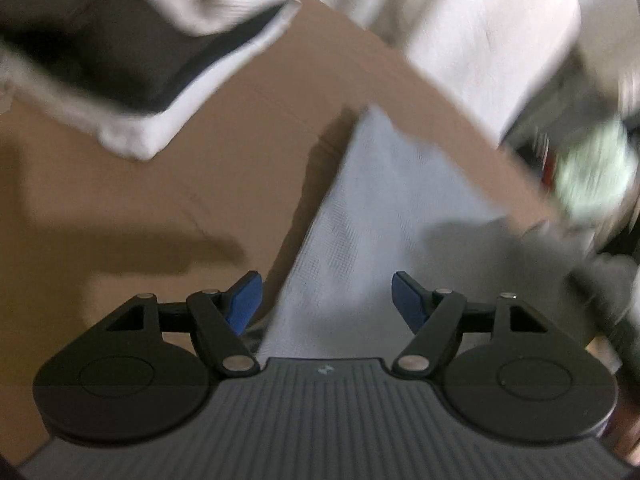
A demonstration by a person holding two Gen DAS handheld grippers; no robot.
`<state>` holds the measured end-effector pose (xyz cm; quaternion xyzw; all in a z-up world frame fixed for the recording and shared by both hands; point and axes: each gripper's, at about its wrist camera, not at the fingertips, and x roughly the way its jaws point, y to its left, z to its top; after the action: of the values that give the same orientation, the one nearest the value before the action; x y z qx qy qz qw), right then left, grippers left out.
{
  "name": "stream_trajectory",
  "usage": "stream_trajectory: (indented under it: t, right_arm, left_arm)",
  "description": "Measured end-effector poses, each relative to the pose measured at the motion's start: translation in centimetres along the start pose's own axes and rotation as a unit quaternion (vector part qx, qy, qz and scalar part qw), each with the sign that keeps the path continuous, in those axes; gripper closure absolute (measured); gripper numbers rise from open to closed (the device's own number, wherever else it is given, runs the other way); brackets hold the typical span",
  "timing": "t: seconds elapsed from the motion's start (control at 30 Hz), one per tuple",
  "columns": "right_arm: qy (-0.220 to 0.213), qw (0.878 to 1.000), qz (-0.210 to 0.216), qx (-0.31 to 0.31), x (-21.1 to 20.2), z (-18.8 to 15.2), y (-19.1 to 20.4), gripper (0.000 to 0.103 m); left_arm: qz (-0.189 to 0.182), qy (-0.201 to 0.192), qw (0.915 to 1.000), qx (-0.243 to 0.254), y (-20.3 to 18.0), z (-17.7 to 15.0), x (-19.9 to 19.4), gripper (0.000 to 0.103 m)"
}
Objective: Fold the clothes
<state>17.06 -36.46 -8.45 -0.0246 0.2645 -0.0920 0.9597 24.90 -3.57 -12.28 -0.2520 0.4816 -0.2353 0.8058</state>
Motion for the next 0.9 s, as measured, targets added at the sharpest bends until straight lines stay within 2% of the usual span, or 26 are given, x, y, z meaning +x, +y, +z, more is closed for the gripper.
stream_trajectory:
  t: [0.07,0.1,0.17,0.27,0.37,0.47,0.6,0.73,0.8,0.9]
  right_arm:
    - [0.014,0.998,0.042,-0.046,1.0,1.1,4.1,0.091]
    - [0.023,0.995,0.063,-0.069,1.5,1.6,6.1,0.091]
    - [0.049,0.990,0.099,-0.086,3.6,0.4,9.0,0.092]
    - [0.096,0.981,0.134,-0.101,6.6,-2.8,12.0,0.092]
    - [0.106,0.982,0.135,-0.082,6.8,-4.6,11.9,0.092]
    - [0.094,0.983,0.137,-0.075,6.0,-4.9,11.3,0.092]
    - [0.084,0.984,0.144,-0.063,4.7,-4.0,10.9,0.092]
    - [0.087,0.984,0.131,-0.081,4.6,-4.2,12.4,0.090]
    - [0.094,0.984,0.116,-0.092,5.0,-5.1,13.3,0.084]
    - [0.076,0.988,0.103,-0.091,3.7,-5.5,13.5,0.082]
  left_arm:
    - [-0.046,-0.001,0.9978,-0.047,1.2,0.5,0.8,0.033]
    - [-0.048,-0.001,0.9974,-0.054,1.7,0.7,1.2,0.033]
    - [-0.049,-0.003,0.9969,-0.061,2.3,0.6,2.2,0.033]
    - [-0.079,0.042,0.9923,-0.085,3.5,0.9,4.2,0.033]
    - [-0.105,0.069,0.9869,-0.101,3.9,1.0,5.2,0.033]
    - [-0.115,0.064,0.9878,-0.083,3.0,1.2,5.2,0.032]
    - [-0.144,0.062,0.9847,-0.076,2.1,1.4,5.6,0.032]
    - [-0.142,0.075,0.9840,-0.077,2.0,1.2,6.2,0.032]
    - [-0.135,0.080,0.9837,-0.086,2.3,1.3,6.3,0.032]
    - [-0.128,0.074,0.9846,-0.093,2.3,1.4,6.2,0.032]
